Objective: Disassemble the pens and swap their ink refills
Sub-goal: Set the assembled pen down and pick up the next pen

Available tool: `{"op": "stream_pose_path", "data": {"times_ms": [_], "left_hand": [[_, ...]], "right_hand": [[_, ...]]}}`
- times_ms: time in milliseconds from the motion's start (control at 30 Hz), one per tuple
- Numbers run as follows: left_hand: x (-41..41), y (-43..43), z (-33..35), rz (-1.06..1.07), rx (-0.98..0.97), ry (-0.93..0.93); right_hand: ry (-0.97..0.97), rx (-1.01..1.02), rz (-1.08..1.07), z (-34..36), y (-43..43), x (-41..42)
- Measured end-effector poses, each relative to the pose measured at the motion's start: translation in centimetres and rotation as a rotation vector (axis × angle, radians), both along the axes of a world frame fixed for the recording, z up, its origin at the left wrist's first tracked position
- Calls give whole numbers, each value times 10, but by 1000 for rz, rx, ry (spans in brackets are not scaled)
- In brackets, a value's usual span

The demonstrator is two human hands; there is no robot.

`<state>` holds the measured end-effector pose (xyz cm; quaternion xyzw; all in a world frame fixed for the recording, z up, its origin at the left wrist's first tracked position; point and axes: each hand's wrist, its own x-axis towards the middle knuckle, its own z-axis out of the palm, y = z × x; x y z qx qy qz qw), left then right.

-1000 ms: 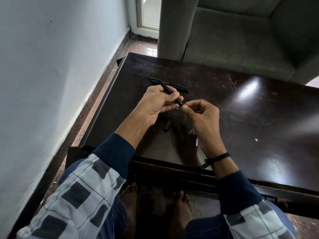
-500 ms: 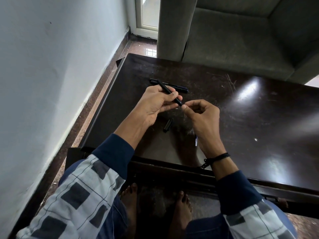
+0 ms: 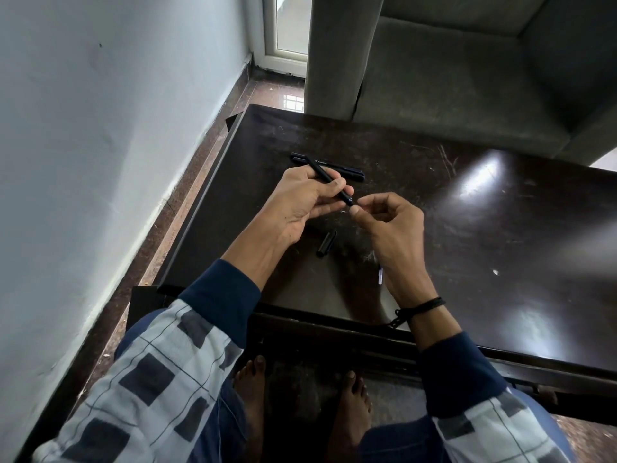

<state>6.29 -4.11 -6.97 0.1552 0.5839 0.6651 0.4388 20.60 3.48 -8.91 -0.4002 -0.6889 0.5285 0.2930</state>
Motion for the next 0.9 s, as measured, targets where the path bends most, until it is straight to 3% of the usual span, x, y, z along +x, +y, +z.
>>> {"op": "stream_pose_path", "data": {"times_ms": [900], "left_hand": [[1, 1, 2, 6, -18, 4]], "right_hand": [[19, -78, 5, -2, -2, -3]]}}
